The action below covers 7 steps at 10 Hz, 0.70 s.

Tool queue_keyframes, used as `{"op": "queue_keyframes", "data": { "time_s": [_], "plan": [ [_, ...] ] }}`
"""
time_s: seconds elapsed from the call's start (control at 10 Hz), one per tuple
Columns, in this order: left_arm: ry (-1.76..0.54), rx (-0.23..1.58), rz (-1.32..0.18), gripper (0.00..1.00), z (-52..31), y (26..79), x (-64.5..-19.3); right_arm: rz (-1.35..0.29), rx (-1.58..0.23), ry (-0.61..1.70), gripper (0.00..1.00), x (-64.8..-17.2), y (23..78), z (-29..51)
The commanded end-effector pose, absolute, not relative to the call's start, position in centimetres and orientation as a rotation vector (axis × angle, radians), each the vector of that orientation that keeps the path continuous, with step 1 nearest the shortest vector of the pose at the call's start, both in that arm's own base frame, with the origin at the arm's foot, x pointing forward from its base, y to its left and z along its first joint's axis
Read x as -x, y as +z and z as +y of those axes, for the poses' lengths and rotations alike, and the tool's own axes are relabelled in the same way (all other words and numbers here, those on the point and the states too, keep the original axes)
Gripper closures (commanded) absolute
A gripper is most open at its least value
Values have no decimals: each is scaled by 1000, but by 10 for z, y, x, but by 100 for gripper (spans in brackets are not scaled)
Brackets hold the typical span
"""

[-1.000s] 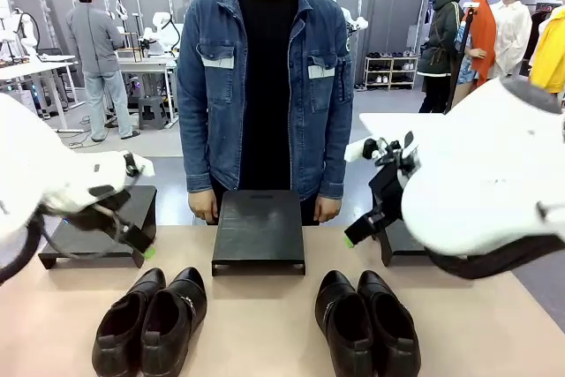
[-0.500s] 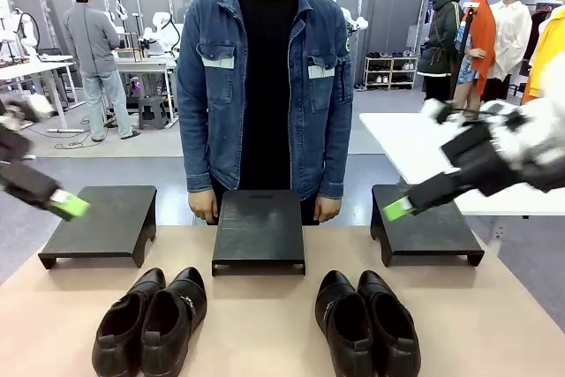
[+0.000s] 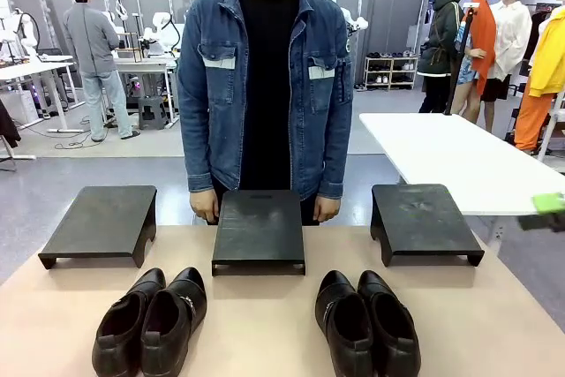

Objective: Place the shoes on the stand as instructed by the person.
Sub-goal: Pick up one pair of Shoes and place it on the Shoes Stand indicated by the person.

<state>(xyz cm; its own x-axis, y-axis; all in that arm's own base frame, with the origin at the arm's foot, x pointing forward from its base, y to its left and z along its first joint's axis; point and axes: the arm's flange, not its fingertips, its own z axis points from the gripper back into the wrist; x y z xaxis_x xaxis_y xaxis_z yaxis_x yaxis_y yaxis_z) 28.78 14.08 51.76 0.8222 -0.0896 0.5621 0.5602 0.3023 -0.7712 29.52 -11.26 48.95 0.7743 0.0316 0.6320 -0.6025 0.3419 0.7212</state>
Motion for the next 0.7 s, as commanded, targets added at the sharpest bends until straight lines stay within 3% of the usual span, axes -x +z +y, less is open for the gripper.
{"op": "queue_keyframes", "data": {
  "time_s": [0.0,0.4,0.6],
  "plan": [
    [-372,1269,-519,0,174,497,-278,-634,-1197,350,0,-281,474,-155],
    [-129,1163,-733,0,243,449,-241,-649,-1258,215,0,-251,445,-196],
    [-39,1155,-725,0,259,431,-237,-655,-1242,184,0,-242,445,-204]
  ]
}}
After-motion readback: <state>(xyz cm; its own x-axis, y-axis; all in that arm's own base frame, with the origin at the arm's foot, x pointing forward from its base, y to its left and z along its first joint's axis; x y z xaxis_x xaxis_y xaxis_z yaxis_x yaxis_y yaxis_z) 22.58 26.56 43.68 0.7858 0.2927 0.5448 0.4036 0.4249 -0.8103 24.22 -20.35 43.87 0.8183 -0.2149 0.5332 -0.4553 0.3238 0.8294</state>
